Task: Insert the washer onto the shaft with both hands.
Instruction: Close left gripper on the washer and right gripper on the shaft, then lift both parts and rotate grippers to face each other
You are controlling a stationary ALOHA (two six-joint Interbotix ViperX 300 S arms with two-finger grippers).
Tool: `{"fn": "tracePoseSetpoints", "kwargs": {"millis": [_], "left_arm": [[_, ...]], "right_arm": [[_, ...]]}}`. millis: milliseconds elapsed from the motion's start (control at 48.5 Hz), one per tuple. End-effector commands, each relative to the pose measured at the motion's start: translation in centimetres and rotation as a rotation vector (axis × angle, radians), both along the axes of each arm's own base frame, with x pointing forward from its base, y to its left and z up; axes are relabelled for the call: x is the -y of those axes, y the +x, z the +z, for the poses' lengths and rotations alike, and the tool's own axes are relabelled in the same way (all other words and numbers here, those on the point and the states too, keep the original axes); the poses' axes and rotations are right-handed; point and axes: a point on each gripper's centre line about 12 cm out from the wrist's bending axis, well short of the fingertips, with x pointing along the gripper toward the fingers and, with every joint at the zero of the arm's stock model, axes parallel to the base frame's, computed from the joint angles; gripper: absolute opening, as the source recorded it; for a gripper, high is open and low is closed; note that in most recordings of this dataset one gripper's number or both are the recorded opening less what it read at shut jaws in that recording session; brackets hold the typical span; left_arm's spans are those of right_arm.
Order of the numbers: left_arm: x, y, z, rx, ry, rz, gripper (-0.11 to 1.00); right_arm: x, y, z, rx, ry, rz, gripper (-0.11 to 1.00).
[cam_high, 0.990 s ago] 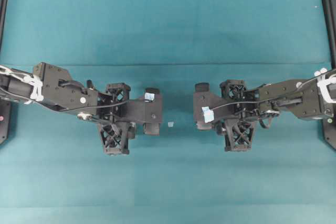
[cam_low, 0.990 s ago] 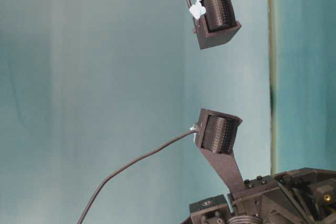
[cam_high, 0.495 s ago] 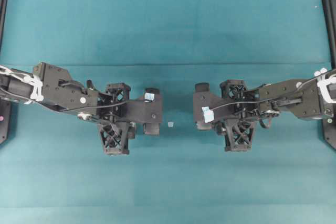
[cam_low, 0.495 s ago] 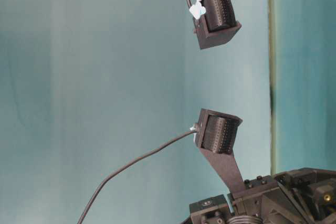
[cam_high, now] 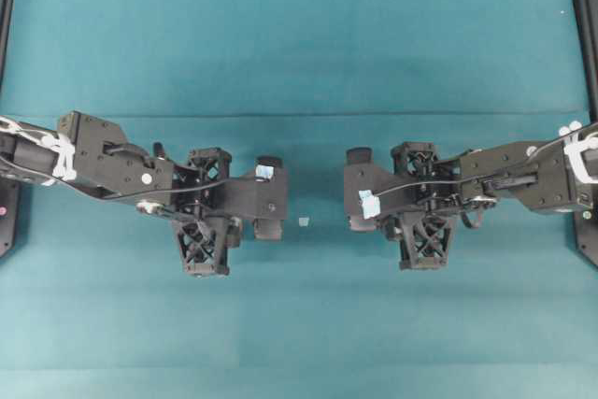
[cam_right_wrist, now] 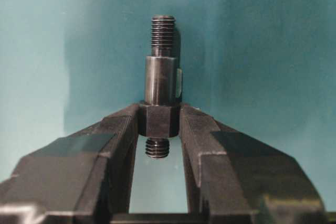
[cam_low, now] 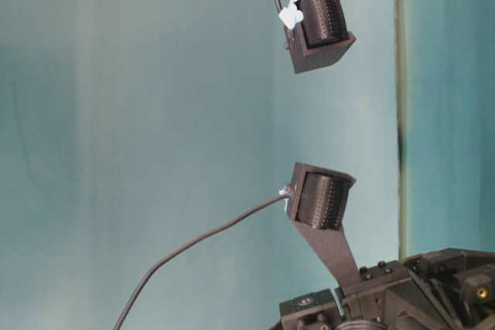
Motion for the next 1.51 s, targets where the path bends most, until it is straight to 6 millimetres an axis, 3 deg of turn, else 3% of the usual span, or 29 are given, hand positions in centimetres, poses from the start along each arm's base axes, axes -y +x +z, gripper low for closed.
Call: {"fn": "tracePoseSetpoints", "kwargs": {"millis": [0, 475, 1217, 1485], "left_arm": [[0.0, 0.2, 1.8, 0.041, 0.002, -0.006, 0.37], [-0.1, -1.1, 7.2, 0.187, -0.001, -0.004, 0.37], [-0.2, -2.4, 9.6, 0.553, -0.017, -0.004, 0.37], [-0.2, -2.5, 9.4, 0.612, -0.023, 0.001, 0.37]], "right_arm": [[0.4, 0.7, 1.1, 0.043, -0.003, -0.007, 0.01], [0.4, 0.6, 4.4, 0.150, -0.003, -0.009, 0.00], [0.4, -0.6, 5.8, 0.434, 0.037, -0.078, 0.00], [0.4, -0.4, 6.0, 0.475, 0.037, -0.077, 0.00]]}}
